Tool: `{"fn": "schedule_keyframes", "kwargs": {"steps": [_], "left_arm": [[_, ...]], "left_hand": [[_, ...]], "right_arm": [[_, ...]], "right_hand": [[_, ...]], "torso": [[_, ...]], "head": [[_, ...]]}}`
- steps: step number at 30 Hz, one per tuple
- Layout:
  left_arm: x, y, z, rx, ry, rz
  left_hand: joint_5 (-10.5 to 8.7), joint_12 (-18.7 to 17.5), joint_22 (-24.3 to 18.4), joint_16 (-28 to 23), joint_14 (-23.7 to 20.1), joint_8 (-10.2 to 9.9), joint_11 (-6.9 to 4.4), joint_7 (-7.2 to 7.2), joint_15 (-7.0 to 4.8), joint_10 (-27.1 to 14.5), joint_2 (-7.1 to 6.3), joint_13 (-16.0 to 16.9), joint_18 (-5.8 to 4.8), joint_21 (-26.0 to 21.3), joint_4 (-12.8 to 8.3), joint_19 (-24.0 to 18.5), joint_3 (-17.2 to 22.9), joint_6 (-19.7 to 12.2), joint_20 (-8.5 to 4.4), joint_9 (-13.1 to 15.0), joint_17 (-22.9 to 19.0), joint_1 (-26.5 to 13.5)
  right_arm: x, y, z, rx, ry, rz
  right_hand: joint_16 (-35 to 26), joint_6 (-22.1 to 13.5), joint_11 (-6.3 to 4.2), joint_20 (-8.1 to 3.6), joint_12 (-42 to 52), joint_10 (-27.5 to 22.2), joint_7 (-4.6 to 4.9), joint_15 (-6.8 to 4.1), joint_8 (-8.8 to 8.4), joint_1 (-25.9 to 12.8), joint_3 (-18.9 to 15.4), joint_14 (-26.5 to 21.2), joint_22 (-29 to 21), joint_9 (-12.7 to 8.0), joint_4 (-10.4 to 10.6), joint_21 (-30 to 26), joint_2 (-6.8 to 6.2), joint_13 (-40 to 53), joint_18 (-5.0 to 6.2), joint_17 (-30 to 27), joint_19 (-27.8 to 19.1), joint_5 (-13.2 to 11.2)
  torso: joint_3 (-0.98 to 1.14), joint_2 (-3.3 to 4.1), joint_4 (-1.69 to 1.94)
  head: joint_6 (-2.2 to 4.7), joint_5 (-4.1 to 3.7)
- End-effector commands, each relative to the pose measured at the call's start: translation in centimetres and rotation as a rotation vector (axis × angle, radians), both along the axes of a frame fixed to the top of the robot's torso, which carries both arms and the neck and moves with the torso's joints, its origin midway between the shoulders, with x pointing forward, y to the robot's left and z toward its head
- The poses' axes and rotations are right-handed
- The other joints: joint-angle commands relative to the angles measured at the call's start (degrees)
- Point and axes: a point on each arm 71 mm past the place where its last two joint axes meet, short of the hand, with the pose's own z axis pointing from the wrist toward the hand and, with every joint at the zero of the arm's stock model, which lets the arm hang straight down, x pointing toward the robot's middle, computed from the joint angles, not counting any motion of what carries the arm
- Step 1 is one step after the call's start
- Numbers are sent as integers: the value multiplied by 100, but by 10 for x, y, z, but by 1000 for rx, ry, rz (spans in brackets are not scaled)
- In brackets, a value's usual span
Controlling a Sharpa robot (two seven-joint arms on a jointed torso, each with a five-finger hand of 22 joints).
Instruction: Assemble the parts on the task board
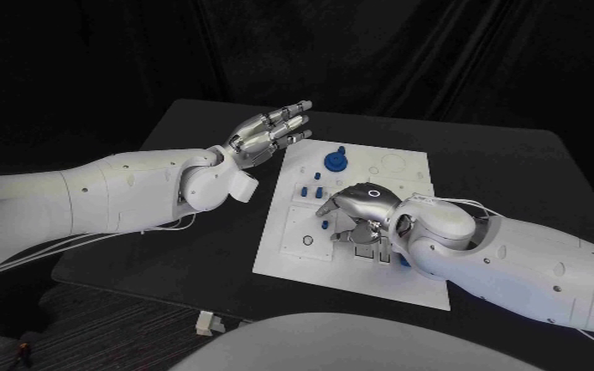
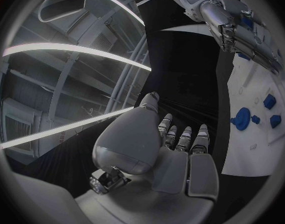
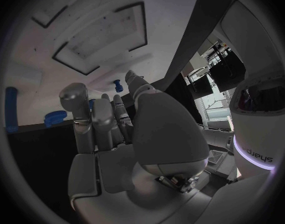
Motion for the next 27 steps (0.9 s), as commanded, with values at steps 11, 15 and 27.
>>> {"fn": "schedule_keyframes", "kwargs": {"steps": [11,15,27], "left_arm": [[-1,3,0,-10,-1,3],[-1,2,0,-11,-1,3],[-1,2,-1,-10,1,4]], "left_hand": [[31,17,15,24,5,24,39,10,40,-7,32,5,89,27,-34,3,11,26,36,6,7,6],[33,22,21,27,7,27,41,12,42,-7,32,6,89,28,-36,6,11,32,39,6,8,4],[46,25,27,29,8,31,46,15,48,-6,34,7,91,31,-41,11,9,36,46,7,9,-1]], "right_arm": [[36,-61,80,3,-135,-144],[48,-81,85,-74,-123,-209],[53,-100,53,-151,-59,-258]], "right_hand": [[113,299,-23,30,448,41,134,17,137,181,-78,50,564,16,265,175,140,-31,76,87,101,142],[36,41,15,26,366,-243,3,14,2,207,-105,-31,522,-58,294,0,101,-41,104,-47,21,133],[156,173,37,98,577,1,-16,88,47,246,-149,57,571,-73,521,180,81,-20,76,95,115,34]], "torso": [[1,-7,-2],[-2,-7,2],[-5,-9,3]], "head": [[-1,-81],[-1,-156],[-1,-161]]}}
